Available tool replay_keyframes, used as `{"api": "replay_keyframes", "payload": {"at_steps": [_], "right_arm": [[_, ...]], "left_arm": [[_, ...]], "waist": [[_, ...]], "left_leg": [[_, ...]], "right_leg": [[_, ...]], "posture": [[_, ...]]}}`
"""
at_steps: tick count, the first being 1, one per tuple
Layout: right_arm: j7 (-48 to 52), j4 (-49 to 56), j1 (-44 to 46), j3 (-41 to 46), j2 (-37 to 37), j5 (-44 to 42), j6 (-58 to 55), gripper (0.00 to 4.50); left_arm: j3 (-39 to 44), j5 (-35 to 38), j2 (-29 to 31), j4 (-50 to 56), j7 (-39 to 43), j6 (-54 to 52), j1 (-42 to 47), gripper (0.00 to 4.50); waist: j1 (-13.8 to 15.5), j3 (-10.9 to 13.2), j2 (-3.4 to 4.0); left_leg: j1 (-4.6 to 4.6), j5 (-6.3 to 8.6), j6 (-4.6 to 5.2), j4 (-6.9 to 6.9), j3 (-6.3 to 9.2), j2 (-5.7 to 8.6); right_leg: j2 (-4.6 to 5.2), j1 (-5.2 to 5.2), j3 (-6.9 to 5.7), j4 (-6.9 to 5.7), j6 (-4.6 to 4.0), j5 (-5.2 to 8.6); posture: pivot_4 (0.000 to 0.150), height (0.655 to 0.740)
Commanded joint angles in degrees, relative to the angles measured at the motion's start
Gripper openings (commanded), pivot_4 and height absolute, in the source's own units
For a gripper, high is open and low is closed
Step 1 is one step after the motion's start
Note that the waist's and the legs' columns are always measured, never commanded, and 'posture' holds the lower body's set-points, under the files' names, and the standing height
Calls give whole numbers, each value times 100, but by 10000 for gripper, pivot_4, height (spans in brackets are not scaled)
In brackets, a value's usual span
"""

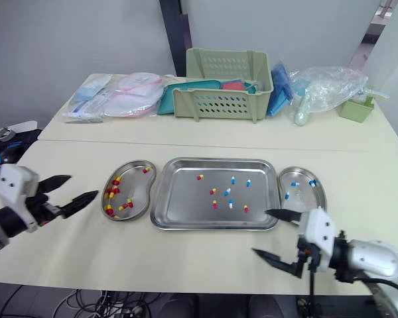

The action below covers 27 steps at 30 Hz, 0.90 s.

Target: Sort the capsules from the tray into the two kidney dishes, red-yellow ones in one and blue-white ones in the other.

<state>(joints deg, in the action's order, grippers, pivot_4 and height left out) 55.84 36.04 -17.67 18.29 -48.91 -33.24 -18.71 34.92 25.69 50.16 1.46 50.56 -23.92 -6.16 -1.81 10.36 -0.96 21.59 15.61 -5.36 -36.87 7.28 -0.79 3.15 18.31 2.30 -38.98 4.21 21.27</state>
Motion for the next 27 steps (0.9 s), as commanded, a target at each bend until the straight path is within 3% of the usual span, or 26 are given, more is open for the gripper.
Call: {"api": "replay_keyframes", "payload": {"at_steps": [1, 7, 14, 19, 27], "right_arm": [[585, -696, -64, 1072, -393, -131, 53, 45000], [1733, -2419, -81, 1936, -1296, 377, 485, 45000], [2498, -3789, 548, 1833, -2140, 838, 1056, 45000], [2679, -4180, 1086, 1491, -2316, 919, 1139, 45000], [2835, -4257, 1191, 1330, -2216, 1019, 1251, 45000]], "left_arm": [[411, -88, 245, -810, 376, 384, -207, 44477], [523, -242, 631, -1882, 853, 983, -307, 44477], [595, -237, 637, -1914, 1156, 1159, -841, 44477], [659, -175, 296, -1492, 948, 1103, -1188, 44477], [757, -108, 186, -1174, 797, 952, -1354, 44477]], "waist": [[-2, 0, 0], [4, 13, -7], [-47, 23, 9], [-61, 27, 13], [-42, 28, 13]], "left_leg": [[-5, 0, 1, 3, -6, 0], [-5, 1, 1, 6, -12, -2], [-9, 1, 2, 11, -25, -5], [-9, 1, 1, 15, -30, -7], [-5, 1, 1, 14, -28, -7]], "right_leg": [[0, -1, 4, 0, 0, 0], [1, -1, 5, 0, -1, 1], [3, 2, 15, 2, -1, 1], [4, 3, 19, 1, -1, 1], [4, 5, 16, 2, -1, 1]], "posture": [[1500, 7400], [1500, 7400], [1500, 7400], [1500, 7400], [1500, 7400]]}}
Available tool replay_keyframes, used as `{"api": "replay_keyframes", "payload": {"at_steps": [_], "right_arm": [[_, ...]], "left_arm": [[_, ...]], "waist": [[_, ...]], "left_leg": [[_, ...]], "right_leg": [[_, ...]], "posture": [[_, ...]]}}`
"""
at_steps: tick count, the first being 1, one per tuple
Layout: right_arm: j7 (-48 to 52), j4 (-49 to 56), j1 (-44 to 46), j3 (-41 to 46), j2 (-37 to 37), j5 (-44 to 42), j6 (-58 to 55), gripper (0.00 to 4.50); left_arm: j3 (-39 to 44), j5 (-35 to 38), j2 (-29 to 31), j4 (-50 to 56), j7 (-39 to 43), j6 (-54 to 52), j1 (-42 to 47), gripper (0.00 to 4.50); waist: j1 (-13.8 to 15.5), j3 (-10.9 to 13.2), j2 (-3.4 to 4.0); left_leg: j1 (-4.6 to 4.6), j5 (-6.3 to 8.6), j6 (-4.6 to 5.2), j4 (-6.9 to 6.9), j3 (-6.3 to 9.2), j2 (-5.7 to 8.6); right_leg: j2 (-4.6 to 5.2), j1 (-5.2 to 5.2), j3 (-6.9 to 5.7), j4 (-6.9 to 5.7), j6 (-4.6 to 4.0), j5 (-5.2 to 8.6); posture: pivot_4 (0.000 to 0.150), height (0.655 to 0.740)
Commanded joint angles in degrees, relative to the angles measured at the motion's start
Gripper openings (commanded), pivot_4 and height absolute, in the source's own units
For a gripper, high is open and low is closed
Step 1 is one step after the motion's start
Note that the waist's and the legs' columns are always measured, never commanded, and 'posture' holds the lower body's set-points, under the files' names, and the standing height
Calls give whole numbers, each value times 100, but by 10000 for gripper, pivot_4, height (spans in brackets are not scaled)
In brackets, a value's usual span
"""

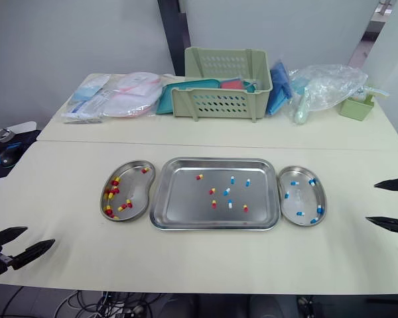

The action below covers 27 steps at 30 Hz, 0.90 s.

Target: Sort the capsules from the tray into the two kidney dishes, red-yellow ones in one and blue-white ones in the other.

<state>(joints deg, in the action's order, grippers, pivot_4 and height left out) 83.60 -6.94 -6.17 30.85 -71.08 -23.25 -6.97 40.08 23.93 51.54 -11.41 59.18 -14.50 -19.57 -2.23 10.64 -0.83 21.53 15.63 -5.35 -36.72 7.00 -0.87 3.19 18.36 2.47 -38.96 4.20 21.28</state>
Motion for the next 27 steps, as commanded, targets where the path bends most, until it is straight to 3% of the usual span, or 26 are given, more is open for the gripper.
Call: {"api": "replay_keyframes", "payload": {"at_steps": [1, 9, 16, 22, 27], "right_arm": [[59, 55, 34, 66, 12, 30, 93, 45000], [-151, 795, -278, 351, 313, -130, -256, 45000], [-1032, 3632, -1029, 395, 1311, -990, -1319, 45000], [-1998, 5118, -1669, -377, 2299, -970, -1391, 45000], [-3214, 5350, -1621, -1727, 3455, -74, -906, 45000]], "left_arm": [[241, 63, 55, 106, -67, 7, -2, 44477], [145, 3, 106, 7, -64, 68, 129, 44477], [44, -12, -251, 397, -210, 92, -105, 44477], [68, 32, -497, 682, -353, 2, -284, 44477], [115, 77, -712, 1017, -479, -13, -506, 44477]], "waist": [[1, 0, 1], [5, 1, 1], [21, 0, 1], [42, -8, -16], [40, -21, -37]], "left_leg": [[0, 0, 0, 0, 0, 0], [1, 0, 0, 0, 0, 0], [6, 0, -1, 0, 1, -1], [13, 0, -2, -2, 11, 0], [7, 0, -2, -4, 13, -4]], "right_leg": [[0, 0, 0, 0, 0, 0], [-1, 0, -1, 0, 0, 0], [-1, 2, 0, 0, 0, 0], [-1, 2, -10, 2, 0, 0], [-5, 1, -11, -3, 0, 0]], "posture": [[1500, 7400], [1500, 7400], [1500, 7400], [1500, 7400], [1500, 7400]]}}
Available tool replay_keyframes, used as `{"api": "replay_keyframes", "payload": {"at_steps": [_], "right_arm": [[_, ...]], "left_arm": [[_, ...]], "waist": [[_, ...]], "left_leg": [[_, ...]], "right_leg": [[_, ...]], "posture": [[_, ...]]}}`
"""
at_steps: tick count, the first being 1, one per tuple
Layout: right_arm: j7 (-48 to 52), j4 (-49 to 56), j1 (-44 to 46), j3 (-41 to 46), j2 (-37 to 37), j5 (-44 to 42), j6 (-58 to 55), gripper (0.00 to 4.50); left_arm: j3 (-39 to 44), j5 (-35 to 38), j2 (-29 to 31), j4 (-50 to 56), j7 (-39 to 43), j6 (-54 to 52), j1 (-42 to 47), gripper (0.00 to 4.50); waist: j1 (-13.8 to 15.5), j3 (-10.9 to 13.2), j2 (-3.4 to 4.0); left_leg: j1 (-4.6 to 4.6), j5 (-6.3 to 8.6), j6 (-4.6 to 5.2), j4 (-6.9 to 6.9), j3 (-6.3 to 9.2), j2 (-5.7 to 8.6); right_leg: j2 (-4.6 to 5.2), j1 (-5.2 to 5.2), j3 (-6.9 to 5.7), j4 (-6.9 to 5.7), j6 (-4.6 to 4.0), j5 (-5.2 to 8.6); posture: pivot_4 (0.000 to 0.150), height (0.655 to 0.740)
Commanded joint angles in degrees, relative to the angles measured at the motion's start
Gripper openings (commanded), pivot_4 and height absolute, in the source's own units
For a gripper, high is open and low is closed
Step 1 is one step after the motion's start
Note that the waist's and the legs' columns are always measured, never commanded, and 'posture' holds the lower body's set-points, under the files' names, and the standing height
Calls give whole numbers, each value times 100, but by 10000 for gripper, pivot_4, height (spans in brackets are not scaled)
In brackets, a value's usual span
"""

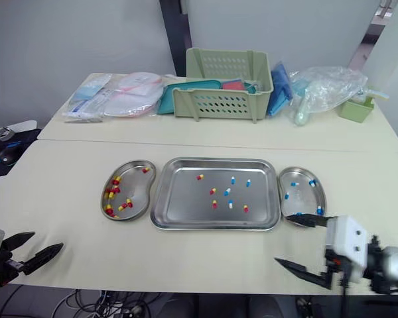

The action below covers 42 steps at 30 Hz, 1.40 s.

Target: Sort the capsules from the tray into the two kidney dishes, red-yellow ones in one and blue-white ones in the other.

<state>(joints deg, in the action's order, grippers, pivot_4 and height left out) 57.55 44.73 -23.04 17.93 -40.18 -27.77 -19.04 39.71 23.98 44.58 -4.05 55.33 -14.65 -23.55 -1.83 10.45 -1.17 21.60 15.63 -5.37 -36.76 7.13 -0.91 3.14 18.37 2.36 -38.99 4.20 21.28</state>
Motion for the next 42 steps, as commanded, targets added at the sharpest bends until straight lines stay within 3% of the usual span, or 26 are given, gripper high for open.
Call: {"api": "replay_keyframes", "payload": {"at_steps": [1, 10, 20, 26, 31, 40, 42], "right_arm": [[-765, 203, 79, -622, 520, 499, 367, 45000], [-1294, -373, -36, -1881, 1062, 1487, 1280, 45000], [-1500, -938, -189, -2076, 1131, 1703, 1907, 45000], [-1531, -865, -228, -2170, 1085, 1669, 1896, 45000], [-1576, -696, -170, -2118, 1031, 1564, 1696, 45000], [-1789, -564, -137, -2151, 1074, 1541, 1498, 45000], [-1823, -557, -133, -2166, 1075, 1542, 1484, 45000]], "left_arm": [[167, 116, -56, 332, -71, 24, -125, 44477], [77, 180, -90, 700, -129, 24, -117, 44477], [-45, 293, -37, 1111, -111, -85, 206, 44477], [-525, 297, 460, 1668, 482, -26, 473, 44477], [-1260, 510, 785, 1743, 515, -401, 1636, 44477], [-2536, 619, 252, 1698, 296, -852, 3195, 44477], [-2762, 506, 118, 1557, 291, -741, 3435, 40556]], "waist": [[0, -2, -4], [-1, -8, -14], [0, -8, -13], [12, -9, -16], [21, -2, -2], [-31, 3, 6], [-21, 3, 6]], "left_leg": [[0, 0, 0, 0, -1, 1], [-3, 0, 0, 2, 1, 1], [-5, 0, 0, 2, 1, 1], [-5, 0, 0, 2, 3, 1], [-9, 0, 0, 1, 4, 6], [-7, 0, 0, 0, 4, 7], [-7, 0, 0, -3, 5, 7]], "right_leg": [[0, 1, 0, 0, 0, 0], [0, 1, 0, 1, 0, 0], [0, 0, 0, 1, 0, 0], [0, -2, -1, 0, 0, 0], [1, -6, -2, 0, 0, 0], [-1, -2, 1, -2, 0, 0], [-1, -3, 1, -4, 0, 0]], "posture": [[1500, 7400], [1500, 7400], [1500, 7400], [1500, 7400], [1500, 7400], [1500, 7400], [1500, 7400]]}}
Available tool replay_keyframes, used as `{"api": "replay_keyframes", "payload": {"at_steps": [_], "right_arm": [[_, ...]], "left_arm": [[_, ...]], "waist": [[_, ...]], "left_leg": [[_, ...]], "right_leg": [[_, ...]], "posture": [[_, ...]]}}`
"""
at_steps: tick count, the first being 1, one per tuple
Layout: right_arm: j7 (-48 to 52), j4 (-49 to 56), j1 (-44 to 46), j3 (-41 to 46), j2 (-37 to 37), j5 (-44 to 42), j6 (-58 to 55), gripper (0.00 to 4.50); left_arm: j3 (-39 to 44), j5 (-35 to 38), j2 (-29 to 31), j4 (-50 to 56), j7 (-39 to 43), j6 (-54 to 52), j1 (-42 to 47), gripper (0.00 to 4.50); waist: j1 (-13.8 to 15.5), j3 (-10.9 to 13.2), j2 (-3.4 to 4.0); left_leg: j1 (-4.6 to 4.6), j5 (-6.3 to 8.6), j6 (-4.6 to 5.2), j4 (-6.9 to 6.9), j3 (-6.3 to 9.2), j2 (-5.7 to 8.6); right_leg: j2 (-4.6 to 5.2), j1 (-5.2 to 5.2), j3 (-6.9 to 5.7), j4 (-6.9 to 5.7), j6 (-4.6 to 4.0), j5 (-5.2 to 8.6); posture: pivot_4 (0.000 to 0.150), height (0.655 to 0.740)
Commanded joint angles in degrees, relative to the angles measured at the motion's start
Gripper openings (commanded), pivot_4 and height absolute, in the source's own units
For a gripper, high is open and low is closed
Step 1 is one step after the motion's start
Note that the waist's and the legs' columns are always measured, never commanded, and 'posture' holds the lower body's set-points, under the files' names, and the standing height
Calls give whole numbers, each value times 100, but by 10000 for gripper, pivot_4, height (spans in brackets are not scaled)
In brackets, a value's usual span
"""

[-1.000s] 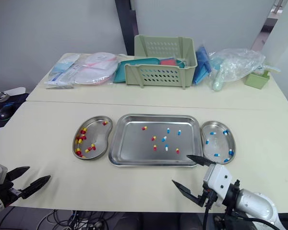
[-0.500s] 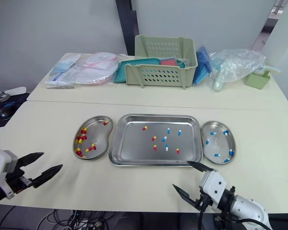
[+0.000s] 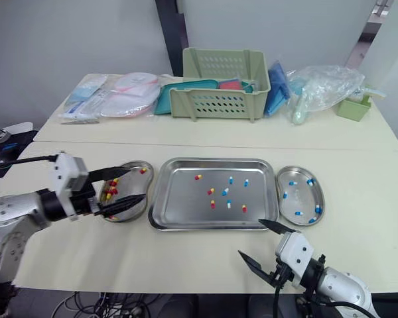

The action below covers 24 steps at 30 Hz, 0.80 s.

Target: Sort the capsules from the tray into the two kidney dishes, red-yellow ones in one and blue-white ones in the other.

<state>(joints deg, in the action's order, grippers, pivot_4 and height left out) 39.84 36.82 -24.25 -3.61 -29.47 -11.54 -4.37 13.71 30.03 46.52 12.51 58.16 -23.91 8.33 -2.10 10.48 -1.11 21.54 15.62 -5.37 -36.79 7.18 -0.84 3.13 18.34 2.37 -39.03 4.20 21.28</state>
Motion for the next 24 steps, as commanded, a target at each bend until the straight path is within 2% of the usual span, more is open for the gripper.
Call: {"api": "replay_keyframes", "payload": {"at_steps": [1, 4, 14, 21, 24], "right_arm": [[-64, 239, -6, -19, 1, -79, 9, 45000], [-116, 259, -4, -21, 19, -86, -9, 45000], [-288, 332, -12, -112, 76, -52, -73, 45000], [-386, 371, -26, -180, 91, -26, -102, 45000], [-435, 374, -52, -226, 90, -16, -105, 45000]], "left_arm": [[-243, -145, -114, -151, 18, 235, 328, 38350], [-497, -264, -260, -335, 2, 280, 576, 28965], [-1734, -1191, -1050, -1528, -136, 538, 1863, 28965], [-2194, -1632, -1388, -2667, 62, 637, 2818, 28965], [-2296, -1839, -1493, -3261, 164, 927, 3161, 23285]], "waist": [[5, 0, 0], [11, 0, 0], [29, 0, 1], [4, 0, 1], [5, 0, 1]], "left_leg": [[0, 0, 0, -1, 0, 0], [0, 0, 0, -2, 0, 1], [10, 0, 0, -13, 10, 5], [13, -1, -1, -14, 13, 8], [13, -2, -1, -15, 17, 9]], "right_leg": [[0, 0, 0, 0, 0, 0], [0, 0, 0, 0, 0, 0], [0, 1, -8, 0, 0, 0], [-1, 3, -9, 0, 1, 0], [-2, 4, -12, -1, 1, 0]], "posture": [[1500, 7400], [1500, 7400], [1500, 7400], [1500, 7400], [1500, 7400]]}}
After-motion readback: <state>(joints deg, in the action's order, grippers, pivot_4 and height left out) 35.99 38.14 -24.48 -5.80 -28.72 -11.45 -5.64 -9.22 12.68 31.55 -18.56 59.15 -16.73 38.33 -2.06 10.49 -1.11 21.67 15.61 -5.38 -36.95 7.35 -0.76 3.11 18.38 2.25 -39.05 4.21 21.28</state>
